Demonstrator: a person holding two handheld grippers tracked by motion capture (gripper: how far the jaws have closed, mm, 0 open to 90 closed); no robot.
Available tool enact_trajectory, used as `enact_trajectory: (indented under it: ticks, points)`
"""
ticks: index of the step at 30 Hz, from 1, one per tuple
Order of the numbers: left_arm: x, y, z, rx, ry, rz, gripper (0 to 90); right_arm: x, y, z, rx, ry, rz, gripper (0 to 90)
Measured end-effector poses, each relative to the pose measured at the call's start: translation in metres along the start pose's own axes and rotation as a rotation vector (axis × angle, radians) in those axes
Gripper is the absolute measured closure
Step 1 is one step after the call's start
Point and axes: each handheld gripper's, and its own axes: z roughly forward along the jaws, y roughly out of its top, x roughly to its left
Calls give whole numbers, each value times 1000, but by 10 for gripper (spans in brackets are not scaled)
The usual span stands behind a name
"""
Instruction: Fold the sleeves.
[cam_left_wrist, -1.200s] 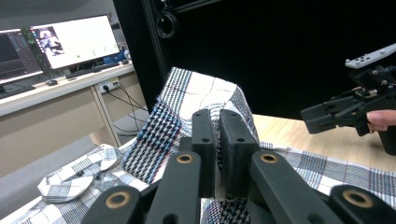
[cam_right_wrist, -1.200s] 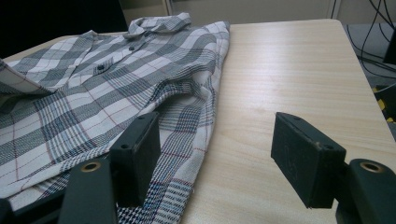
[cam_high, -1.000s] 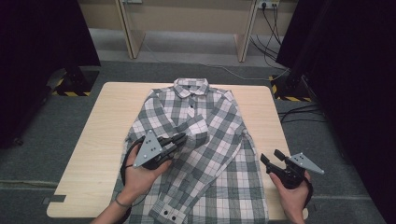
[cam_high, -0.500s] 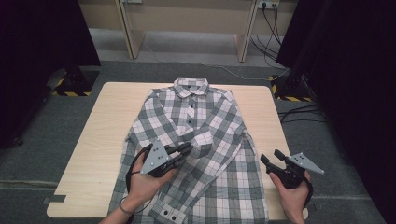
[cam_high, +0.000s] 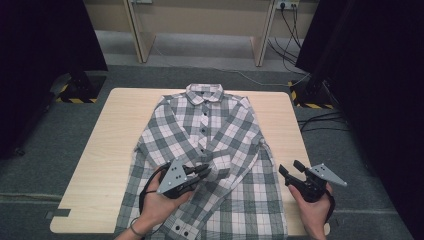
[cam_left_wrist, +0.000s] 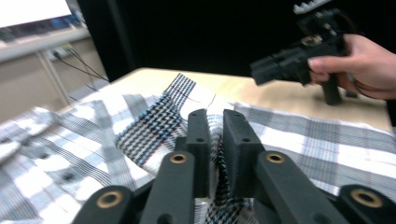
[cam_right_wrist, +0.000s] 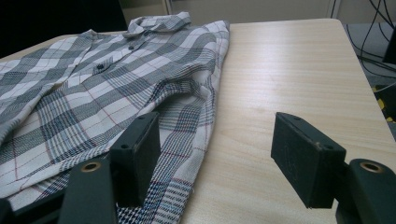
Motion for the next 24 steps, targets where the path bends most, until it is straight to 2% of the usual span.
enact_trajectory:
  ticks: [4,6,11,15,20,24]
  points:
    - [-8,-3,0,26,-64,-14,708,0,0,0,-1,0,1,336]
    - [-13,-2,-3,17,-75,-16,652,0,0,0,0,0,2,336]
    - [-12,0,-13,-2,-48,-17,538,0,0,0,2,-2,-3,336]
    - [-4,-1,-19,-4,-11,-25,507,0,0,0,3,-3,-4,336]
    - [13,-9,-13,43,16,-80,497,1,0,1,6,0,2,336]
    - [21,-16,2,102,-10,-132,498,2,0,1,6,1,-1,336]
